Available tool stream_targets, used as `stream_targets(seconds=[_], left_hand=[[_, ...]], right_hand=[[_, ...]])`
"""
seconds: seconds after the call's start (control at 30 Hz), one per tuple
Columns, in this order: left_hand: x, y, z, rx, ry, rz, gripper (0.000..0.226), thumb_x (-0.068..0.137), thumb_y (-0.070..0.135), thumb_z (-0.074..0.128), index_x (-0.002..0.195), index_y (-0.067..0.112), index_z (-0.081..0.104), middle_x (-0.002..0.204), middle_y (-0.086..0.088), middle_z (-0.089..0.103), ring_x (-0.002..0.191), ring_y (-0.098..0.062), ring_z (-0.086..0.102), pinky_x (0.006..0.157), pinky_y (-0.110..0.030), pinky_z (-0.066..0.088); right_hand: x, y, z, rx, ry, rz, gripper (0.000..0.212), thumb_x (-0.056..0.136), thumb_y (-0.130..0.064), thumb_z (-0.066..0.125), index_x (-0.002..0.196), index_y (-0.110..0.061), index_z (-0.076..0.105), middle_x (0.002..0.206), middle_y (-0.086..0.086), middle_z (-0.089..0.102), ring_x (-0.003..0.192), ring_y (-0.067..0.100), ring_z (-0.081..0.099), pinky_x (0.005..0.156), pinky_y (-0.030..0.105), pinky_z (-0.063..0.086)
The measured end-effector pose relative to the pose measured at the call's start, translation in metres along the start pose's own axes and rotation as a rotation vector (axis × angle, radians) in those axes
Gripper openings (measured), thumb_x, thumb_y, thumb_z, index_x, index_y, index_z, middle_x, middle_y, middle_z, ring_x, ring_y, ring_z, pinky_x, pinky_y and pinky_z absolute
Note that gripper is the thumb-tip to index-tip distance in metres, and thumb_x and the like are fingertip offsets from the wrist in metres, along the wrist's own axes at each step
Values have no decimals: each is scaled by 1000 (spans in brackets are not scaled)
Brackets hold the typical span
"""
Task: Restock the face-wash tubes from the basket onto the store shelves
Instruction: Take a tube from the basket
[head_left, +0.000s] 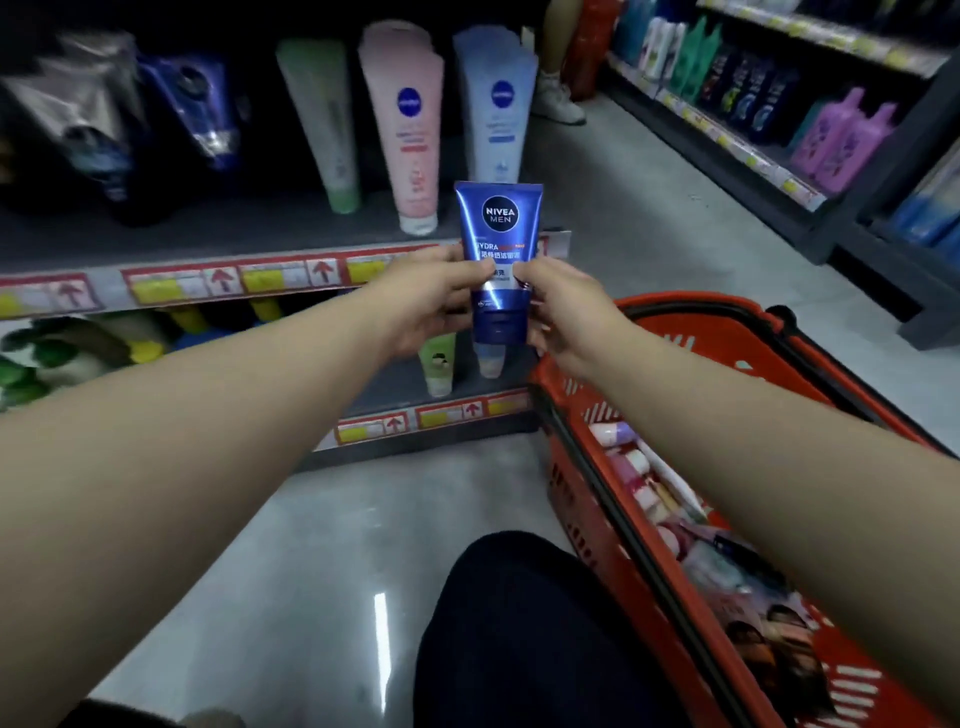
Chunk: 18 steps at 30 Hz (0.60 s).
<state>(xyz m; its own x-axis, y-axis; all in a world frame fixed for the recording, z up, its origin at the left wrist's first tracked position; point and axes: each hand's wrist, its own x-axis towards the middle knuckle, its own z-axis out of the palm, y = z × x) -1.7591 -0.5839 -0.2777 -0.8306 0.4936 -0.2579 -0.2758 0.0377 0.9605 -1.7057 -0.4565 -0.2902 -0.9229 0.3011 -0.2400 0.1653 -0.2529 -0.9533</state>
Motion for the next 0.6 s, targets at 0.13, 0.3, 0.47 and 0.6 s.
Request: stream_targets(seconds=[0.13, 0.3, 0.47, 0.6], left_hand=[[-20, 11, -55, -44, 139, 50, 8, 89, 14, 62, 92, 21, 61, 73, 10, 72, 65, -2, 67, 64, -22, 49], [-47, 20, -124, -134, 297, 121, 6, 87, 13, 65, 84, 18, 62, 70, 6, 73, 71, -8, 67, 77, -28, 49], [-71, 31, -191, -134, 403, 184, 6, 87, 12, 65, 90, 17, 62, 78, 3, 74, 70, -8, 68, 63, -22, 53], [-80, 38, -239, -87, 491, 203, 9, 86, 12, 66, 94, 16, 63, 89, -1, 72, 76, -12, 68, 69, -23, 54]], right_hand=[[9, -3, 59, -14, -111, 8, 10, 93, -14, 53, 91, -19, 61, 77, -3, 66, 60, 6, 63, 53, 19, 51], [14, -2, 137, -54, -263, 8, 9, 93, -15, 53, 89, -18, 60, 79, 0, 64, 62, 10, 61, 60, 24, 53], [17, -1, 211, -80, -368, -17, 9, 94, -14, 53, 93, -18, 61, 79, 0, 65, 63, 11, 62, 58, 23, 54], [24, 3, 261, -98, -415, -31, 18, 94, -14, 54, 110, -14, 61, 87, 3, 67, 70, 15, 64, 62, 29, 57]])
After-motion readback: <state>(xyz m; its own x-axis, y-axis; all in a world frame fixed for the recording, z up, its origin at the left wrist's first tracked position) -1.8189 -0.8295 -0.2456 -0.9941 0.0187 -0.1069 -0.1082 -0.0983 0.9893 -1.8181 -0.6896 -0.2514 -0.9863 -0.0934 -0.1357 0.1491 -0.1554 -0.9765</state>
